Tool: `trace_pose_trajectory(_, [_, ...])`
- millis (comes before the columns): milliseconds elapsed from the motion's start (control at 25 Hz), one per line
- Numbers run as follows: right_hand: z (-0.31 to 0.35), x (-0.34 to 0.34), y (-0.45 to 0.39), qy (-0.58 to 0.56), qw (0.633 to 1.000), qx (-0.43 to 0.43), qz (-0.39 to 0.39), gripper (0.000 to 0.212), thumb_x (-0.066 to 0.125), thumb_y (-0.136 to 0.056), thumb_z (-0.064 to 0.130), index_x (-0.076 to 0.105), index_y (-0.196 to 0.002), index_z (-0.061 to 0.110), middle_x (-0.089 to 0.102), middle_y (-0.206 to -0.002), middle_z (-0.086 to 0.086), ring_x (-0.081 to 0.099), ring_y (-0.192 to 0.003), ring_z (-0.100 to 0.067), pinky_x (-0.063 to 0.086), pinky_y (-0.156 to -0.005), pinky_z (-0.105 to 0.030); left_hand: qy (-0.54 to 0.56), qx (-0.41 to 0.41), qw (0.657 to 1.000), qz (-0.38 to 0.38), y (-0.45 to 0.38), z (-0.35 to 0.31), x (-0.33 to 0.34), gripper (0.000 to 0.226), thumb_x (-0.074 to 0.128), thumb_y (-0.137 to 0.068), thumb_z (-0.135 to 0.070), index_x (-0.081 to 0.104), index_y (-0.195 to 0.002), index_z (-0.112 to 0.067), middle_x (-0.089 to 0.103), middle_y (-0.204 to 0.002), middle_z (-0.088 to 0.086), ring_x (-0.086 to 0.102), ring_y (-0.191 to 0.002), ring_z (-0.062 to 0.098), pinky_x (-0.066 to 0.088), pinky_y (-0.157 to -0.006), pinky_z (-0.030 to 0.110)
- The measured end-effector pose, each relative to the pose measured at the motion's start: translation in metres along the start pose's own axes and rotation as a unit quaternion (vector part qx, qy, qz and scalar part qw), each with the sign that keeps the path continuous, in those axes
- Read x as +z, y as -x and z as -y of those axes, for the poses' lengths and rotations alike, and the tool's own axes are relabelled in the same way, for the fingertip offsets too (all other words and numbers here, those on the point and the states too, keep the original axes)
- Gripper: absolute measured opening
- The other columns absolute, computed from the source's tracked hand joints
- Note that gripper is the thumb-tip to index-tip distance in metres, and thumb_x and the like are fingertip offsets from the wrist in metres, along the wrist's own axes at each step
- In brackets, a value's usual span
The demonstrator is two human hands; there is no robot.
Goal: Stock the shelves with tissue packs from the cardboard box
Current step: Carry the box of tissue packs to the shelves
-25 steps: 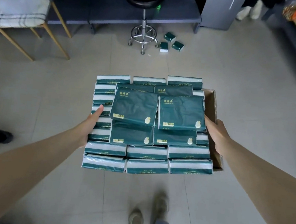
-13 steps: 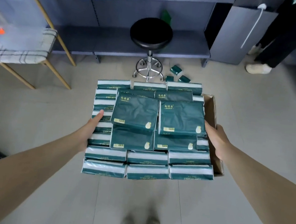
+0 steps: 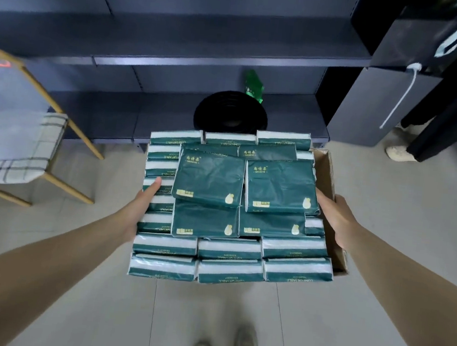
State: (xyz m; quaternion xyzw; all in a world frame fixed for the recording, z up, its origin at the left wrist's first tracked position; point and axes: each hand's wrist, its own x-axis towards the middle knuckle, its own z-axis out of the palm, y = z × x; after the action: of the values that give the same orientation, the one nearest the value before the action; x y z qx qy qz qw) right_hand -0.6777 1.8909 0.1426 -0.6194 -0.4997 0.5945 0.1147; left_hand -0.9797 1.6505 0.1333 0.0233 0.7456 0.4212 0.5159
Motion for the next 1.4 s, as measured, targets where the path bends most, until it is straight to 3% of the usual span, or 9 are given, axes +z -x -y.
trace_pose_trajectory(80, [0.036, 0.009, -0.046, 0.003, 1.0, 0.0, -0.013, 0.086, 0.06, -0.074, 0.068, 0.035, -0.136, 0.013, 0.046, -0.114, 0.0, 0.046, -0.11, -0.025, 0.033, -0.096, -0.038, 0.008, -0.005, 1.0, -0.011, -0.044, -0.039, -0.002, 0.13, 0.051, -0.034, -0.099, 0.018, -0.147, -0.044, 0.019, -0.157, -0.005, 0.019, -0.143, 0.025, 0.017, -0.114, 0.055])
trace_pose_trajectory(280, [0.125, 0.034, -0.148, 0.026, 1.0, -0.01, -0.002, 0.083, 0.061, -0.071, 0.07, 0.04, -0.129, 0.014, 0.054, -0.12, -0.004, 0.049, -0.105, -0.025, 0.035, -0.092, -0.036, 0.044, -0.005, 0.998, -0.045, -0.131, -0.128, 0.007, 0.107, 0.046, -0.061, -0.088, 0.016, -0.15, -0.037, 0.013, -0.158, -0.002, 0.012, -0.145, 0.026, 0.011, -0.116, 0.051])
trace_pose_trajectory(400, [0.174, 0.047, -0.201, 0.024, 1.0, -0.004, 0.005, 0.093, 0.062, -0.067, 0.073, 0.036, -0.135, 0.015, 0.051, -0.129, -0.005, 0.048, -0.114, -0.027, 0.034, -0.098, -0.039, 0.051, -0.015, 0.998, -0.037, -0.174, -0.183, 0.007, 0.125, 0.056, -0.039, -0.092, 0.027, -0.146, -0.036, 0.031, -0.152, 0.002, 0.034, -0.136, 0.029, 0.026, -0.112, 0.051])
trace_pose_trajectory(480, [0.203, 0.057, -0.231, 0.026, 1.0, -0.002, -0.001, 0.086, 0.061, -0.071, 0.069, 0.037, -0.134, 0.017, 0.05, -0.124, -0.002, 0.047, -0.109, -0.024, 0.033, -0.094, -0.037, 0.078, -0.015, 0.996, -0.038, -0.2, -0.216, 0.005, 0.114, 0.058, -0.048, -0.089, 0.034, -0.144, -0.032, 0.041, -0.145, -0.001, 0.047, -0.125, 0.026, 0.036, -0.106, 0.044])
trace_pose_trajectory(640, [0.25, 0.076, -0.29, 0.009, 1.0, -0.005, 0.003, 0.087, 0.064, -0.07, 0.067, 0.038, -0.137, 0.019, 0.051, -0.123, 0.003, 0.047, -0.113, -0.023, 0.033, -0.095, -0.035, 0.072, -0.021, 0.996, -0.046, -0.258, -0.276, 0.002, 0.102, 0.053, -0.065, -0.083, 0.025, -0.149, -0.032, 0.024, -0.154, -0.003, 0.025, -0.141, 0.026, 0.021, -0.115, 0.047])
trace_pose_trajectory(800, [0.285, 0.094, -0.342, 0.003, 1.0, -0.002, -0.021, 0.063, 0.057, -0.085, 0.054, 0.041, -0.134, 0.017, 0.047, -0.112, 0.0, 0.044, -0.107, -0.022, 0.028, -0.092, -0.032, 0.04, -0.025, 0.998, -0.028, -0.317, -0.323, -0.006, 0.137, 0.058, -0.03, -0.095, 0.022, -0.149, -0.036, 0.023, -0.156, 0.001, 0.028, -0.139, 0.029, 0.026, -0.112, 0.052])
trace_pose_trajectory(1000, [0.309, 0.103, -0.392, 0.002, 0.999, 0.006, -0.036, 0.06, 0.055, -0.086, 0.054, 0.043, -0.129, 0.014, 0.052, -0.117, -0.003, 0.045, -0.1, -0.02, 0.031, -0.091, -0.033, 0.046, -0.023, 0.998, -0.048, -0.362, -0.364, 0.002, 0.102, 0.05, -0.066, -0.083, 0.024, -0.149, -0.031, 0.023, -0.155, 0.001, 0.028, -0.139, 0.028, 0.024, -0.113, 0.048])
trace_pose_trajectory(1160, [0.334, 0.104, -0.409, 0.014, 1.0, 0.001, -0.023, 0.06, 0.053, -0.087, 0.054, 0.044, -0.129, 0.014, 0.052, -0.114, -0.004, 0.045, -0.1, -0.021, 0.032, -0.091, -0.034, 0.045, -0.044, 0.997, -0.05, -0.371, -0.38, 0.003, 0.132, 0.063, -0.025, -0.092, 0.037, -0.142, -0.037, 0.037, -0.149, 0.001, 0.039, -0.133, 0.028, 0.031, -0.109, 0.052])
trace_pose_trajectory(1400, [0.332, 0.102, -0.419, 0.013, 0.999, -0.02, -0.033, 0.06, 0.057, -0.086, 0.05, 0.043, -0.129, 0.011, 0.056, -0.105, -0.007, 0.053, -0.091, -0.019, 0.032, -0.081, -0.032, 0.068, -0.069, 0.994, -0.053, -0.382, -0.371, 0.002, 0.131, 0.067, -0.031, -0.089, 0.028, -0.145, -0.039, 0.034, -0.151, 0.003, 0.041, -0.132, 0.032, 0.037, -0.105, 0.054])
